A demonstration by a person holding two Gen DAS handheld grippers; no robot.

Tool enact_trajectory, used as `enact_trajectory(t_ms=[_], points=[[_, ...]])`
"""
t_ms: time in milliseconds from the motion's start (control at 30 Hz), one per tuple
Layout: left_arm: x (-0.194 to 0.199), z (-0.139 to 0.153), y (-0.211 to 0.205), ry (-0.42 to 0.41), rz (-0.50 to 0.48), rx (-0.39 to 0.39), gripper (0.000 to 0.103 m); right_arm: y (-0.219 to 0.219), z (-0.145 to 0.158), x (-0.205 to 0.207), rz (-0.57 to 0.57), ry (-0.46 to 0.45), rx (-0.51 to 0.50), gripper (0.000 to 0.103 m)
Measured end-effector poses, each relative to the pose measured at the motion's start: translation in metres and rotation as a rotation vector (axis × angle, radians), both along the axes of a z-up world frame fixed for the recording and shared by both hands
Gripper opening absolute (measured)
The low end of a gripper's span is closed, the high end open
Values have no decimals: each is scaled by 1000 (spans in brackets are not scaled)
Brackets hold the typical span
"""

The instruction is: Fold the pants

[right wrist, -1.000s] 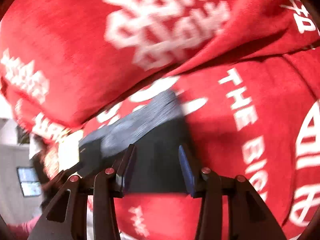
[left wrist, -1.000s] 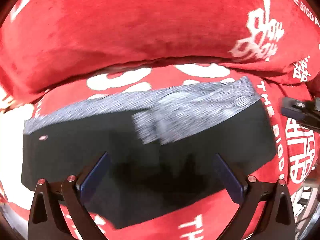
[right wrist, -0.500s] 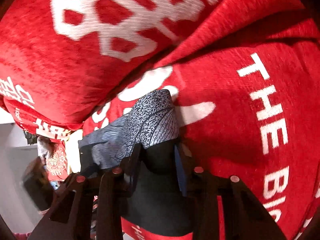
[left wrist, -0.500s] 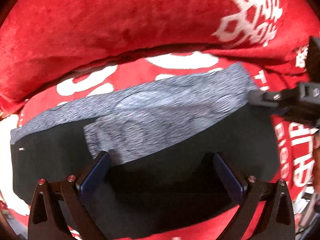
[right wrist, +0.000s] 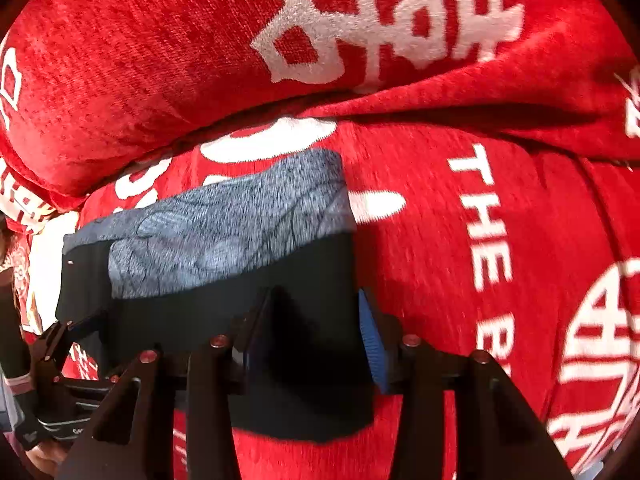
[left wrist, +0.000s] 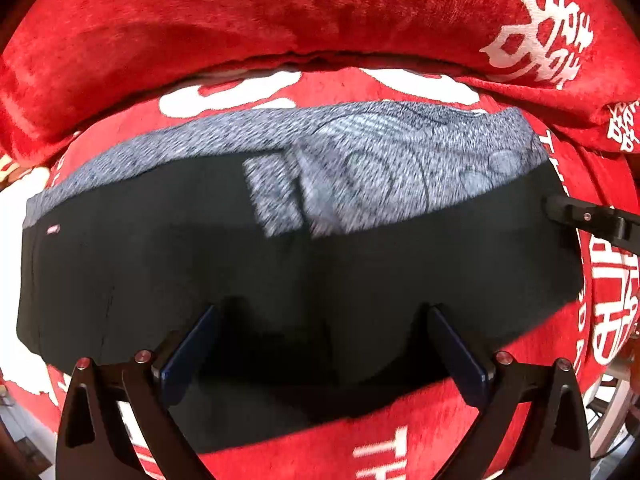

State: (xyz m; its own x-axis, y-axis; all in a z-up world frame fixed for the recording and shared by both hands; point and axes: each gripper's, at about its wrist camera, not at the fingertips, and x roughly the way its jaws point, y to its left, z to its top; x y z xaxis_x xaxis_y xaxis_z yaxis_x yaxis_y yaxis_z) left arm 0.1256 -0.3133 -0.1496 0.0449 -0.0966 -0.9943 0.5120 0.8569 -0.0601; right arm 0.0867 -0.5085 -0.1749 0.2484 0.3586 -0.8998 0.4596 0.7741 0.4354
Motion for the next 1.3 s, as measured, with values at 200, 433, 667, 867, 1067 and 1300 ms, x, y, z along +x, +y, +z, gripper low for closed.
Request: enact_trajectory(t_ms=[200, 433, 667, 867, 1067, 1300], points=[[-18, 15, 34, 6, 13, 0, 103, 3, 20, -25, 21, 46, -26, 51], [-22, 27, 69, 1, 47, 4, 103, 27, 38, -35, 62, 87, -71, 58], [-24, 33, 101, 13, 108, -5, 103, 61, 54, -39, 91, 123, -109, 61], [-28, 37, 125, 20, 131, -6, 103, 96, 65, -30, 125, 127, -93, 62], [-26, 43, 159, 18, 182, -8, 103, 137, 72, -11, 195, 115, -64, 73], [-16, 42, 203, 7, 247, 15, 103, 184, 85, 13, 295, 58, -69, 83]])
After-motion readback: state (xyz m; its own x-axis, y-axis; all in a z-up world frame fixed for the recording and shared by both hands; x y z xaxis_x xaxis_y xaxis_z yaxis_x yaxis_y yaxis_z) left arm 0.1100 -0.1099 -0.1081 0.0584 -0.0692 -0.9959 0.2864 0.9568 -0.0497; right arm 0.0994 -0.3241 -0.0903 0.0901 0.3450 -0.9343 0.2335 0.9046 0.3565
